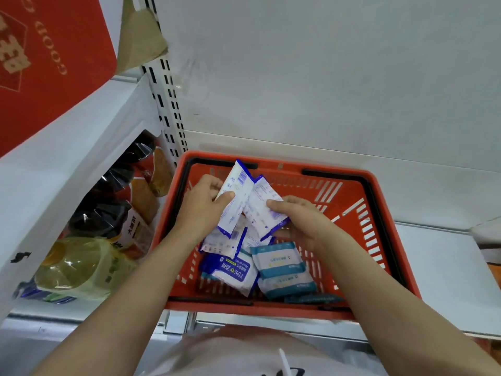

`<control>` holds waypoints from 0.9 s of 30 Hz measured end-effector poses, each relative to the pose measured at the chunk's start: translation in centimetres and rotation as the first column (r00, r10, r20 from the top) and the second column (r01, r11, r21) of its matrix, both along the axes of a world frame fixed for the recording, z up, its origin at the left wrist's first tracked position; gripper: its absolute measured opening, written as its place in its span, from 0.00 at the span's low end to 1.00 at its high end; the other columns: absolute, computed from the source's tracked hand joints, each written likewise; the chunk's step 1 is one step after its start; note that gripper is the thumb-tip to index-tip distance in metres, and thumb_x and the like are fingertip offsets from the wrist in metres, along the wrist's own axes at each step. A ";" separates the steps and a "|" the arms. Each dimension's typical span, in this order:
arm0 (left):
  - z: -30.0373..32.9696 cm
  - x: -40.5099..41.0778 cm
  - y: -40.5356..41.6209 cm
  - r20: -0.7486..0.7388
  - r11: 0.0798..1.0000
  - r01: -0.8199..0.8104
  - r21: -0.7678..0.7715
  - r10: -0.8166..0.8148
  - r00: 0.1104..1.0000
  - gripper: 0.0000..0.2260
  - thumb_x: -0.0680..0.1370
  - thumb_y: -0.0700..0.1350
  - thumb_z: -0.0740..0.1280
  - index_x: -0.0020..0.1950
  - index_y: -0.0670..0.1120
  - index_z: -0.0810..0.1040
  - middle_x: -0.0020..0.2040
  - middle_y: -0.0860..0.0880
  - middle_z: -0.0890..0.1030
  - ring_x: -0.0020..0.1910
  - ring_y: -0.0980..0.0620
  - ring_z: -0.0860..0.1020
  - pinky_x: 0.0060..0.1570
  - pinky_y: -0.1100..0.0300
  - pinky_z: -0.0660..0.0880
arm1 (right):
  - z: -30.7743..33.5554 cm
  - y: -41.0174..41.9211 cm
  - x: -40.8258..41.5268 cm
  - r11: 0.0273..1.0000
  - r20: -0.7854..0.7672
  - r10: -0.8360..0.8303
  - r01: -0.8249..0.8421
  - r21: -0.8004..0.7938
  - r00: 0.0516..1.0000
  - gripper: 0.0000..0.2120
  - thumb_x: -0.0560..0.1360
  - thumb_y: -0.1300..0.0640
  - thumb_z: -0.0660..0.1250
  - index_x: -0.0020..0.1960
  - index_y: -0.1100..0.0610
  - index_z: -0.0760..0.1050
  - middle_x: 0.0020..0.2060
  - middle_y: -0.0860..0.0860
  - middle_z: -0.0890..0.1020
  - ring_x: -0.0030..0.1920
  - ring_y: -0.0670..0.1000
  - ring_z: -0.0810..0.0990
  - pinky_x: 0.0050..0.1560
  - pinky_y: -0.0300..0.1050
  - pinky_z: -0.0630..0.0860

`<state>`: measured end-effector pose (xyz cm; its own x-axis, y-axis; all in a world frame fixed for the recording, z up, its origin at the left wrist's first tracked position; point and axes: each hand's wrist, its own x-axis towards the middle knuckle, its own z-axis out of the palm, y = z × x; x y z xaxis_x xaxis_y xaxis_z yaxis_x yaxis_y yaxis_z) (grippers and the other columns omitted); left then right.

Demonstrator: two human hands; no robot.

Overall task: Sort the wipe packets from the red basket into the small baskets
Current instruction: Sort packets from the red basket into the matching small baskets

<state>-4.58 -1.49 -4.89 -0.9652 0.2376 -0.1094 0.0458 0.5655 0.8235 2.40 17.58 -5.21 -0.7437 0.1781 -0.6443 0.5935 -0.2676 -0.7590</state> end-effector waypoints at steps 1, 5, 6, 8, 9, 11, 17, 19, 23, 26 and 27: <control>0.0 0.2 0.1 0.003 0.999 0.020 0.045 -0.020 1.000 0.07 0.78 0.47 0.68 0.52 0.47 0.73 0.49 0.52 0.82 0.41 0.59 0.80 0.33 0.64 0.73 | 0.0 -0.8 0.2 0.997 -0.022 -0.014 0.012 -0.073 1.000 0.11 0.76 0.58 0.71 0.55 0.60 0.73 0.53 0.60 0.84 0.53 0.59 0.85 0.45 0.52 0.83; -0.4 0.8 0.4 0.060 0.979 0.104 0.176 -0.116 0.991 0.06 0.77 0.47 0.70 0.50 0.51 0.75 0.51 0.50 0.84 0.47 0.52 0.83 0.44 0.51 0.81 | -0.4 -3.0 0.9 0.946 -0.066 -0.046 0.023 -0.323 0.997 0.22 0.73 0.53 0.72 0.62 0.62 0.75 0.57 0.60 0.81 0.57 0.63 0.81 0.58 0.66 0.77; -0.4 0.9 0.5 0.068 0.975 0.121 0.188 -0.136 0.988 0.05 0.77 0.47 0.70 0.50 0.52 0.75 0.51 0.51 0.84 0.46 0.53 0.83 0.45 0.52 0.81 | -0.3 -3.4 1.1 0.932 -0.068 -0.076 0.047 -0.361 0.995 0.20 0.73 0.51 0.72 0.59 0.61 0.76 0.54 0.60 0.80 0.55 0.62 0.81 0.56 0.64 0.79; -0.5 1.1 0.6 0.080 0.966 0.130 0.222 -0.151 0.985 0.04 0.77 0.47 0.70 0.50 0.52 0.76 0.50 0.51 0.85 0.45 0.53 0.84 0.45 0.52 0.81 | -0.1 -3.9 1.5 0.913 -0.054 -0.156 0.123 -0.389 0.986 0.15 0.74 0.49 0.71 0.54 0.58 0.77 0.48 0.57 0.81 0.49 0.57 0.82 0.50 0.56 0.81; -0.4 1.2 0.7 0.087 0.959 0.124 0.256 -0.150 0.985 0.04 0.77 0.46 0.70 0.50 0.50 0.76 0.49 0.50 0.85 0.44 0.53 0.84 0.45 0.51 0.81 | -0.2 -4.2 1.7 0.914 -0.056 -0.194 0.160 -0.373 0.979 0.12 0.75 0.51 0.71 0.52 0.58 0.77 0.45 0.55 0.81 0.45 0.54 0.81 0.47 0.50 0.80; -0.2 1.3 0.8 0.099 0.944 0.117 0.308 -0.154 0.983 0.04 0.78 0.45 0.70 0.50 0.49 0.77 0.46 0.49 0.85 0.43 0.51 0.84 0.43 0.52 0.80 | -0.5 -4.5 1.8 0.921 -0.088 -0.271 0.232 -0.312 0.959 0.05 0.76 0.58 0.70 0.49 0.58 0.76 0.41 0.54 0.81 0.37 0.49 0.78 0.40 0.40 0.75; -0.5 1.8 0.5 0.134 0.934 -0.025 0.356 -0.024 0.991 0.03 0.78 0.44 0.68 0.46 0.51 0.75 0.46 0.47 0.84 0.42 0.50 0.84 0.42 0.50 0.81 | -0.1 -2.7 4.0 0.848 -0.136 -0.529 0.514 -0.130 0.838 0.29 0.67 0.69 0.76 0.65 0.64 0.71 0.50 0.61 0.85 0.37 0.54 0.83 0.39 0.48 0.78; -0.1 2.5 0.5 0.116 0.931 -0.030 0.363 -0.014 0.993 0.03 0.79 0.46 0.68 0.50 0.49 0.76 0.47 0.49 0.84 0.39 0.55 0.83 0.36 0.56 0.80 | 0.3 -2.5 5.4 0.834 -0.164 -0.551 0.532 -0.147 0.818 0.15 0.70 0.66 0.74 0.56 0.63 0.78 0.48 0.60 0.85 0.38 0.54 0.84 0.44 0.50 0.80; 1.8 5.7 2.0 0.079 0.892 0.046 0.450 -0.091 0.993 0.03 0.79 0.44 0.68 0.51 0.48 0.75 0.42 0.53 0.84 0.34 0.59 0.82 0.31 0.60 0.78 | 1.7 -3.1 8.5 0.817 -0.207 -0.575 0.542 -0.198 0.791 0.09 0.73 0.60 0.74 0.53 0.58 0.80 0.47 0.56 0.87 0.44 0.54 0.86 0.50 0.53 0.82; 3.7 9.0 3.6 0.033 0.861 0.142 0.489 -0.181 0.983 0.04 0.79 0.43 0.68 0.51 0.48 0.75 0.41 0.53 0.84 0.32 0.60 0.81 0.27 0.64 0.75 | 2.7 -3.0 11.7 0.810 -0.300 -0.587 0.543 -0.222 0.752 0.14 0.75 0.60 0.72 0.60 0.60 0.79 0.51 0.57 0.86 0.51 0.57 0.85 0.55 0.56 0.81; 4.1 10.3 4.2 0.007 0.848 0.194 0.493 -0.227 0.974 0.04 0.78 0.42 0.69 0.50 0.49 0.76 0.41 0.53 0.84 0.34 0.59 0.82 0.29 0.63 0.76 | 3.1 -2.7 13.0 0.807 -0.339 -0.590 0.545 -0.225 0.733 0.15 0.75 0.60 0.71 0.62 0.61 0.78 0.52 0.58 0.85 0.52 0.58 0.85 0.55 0.57 0.81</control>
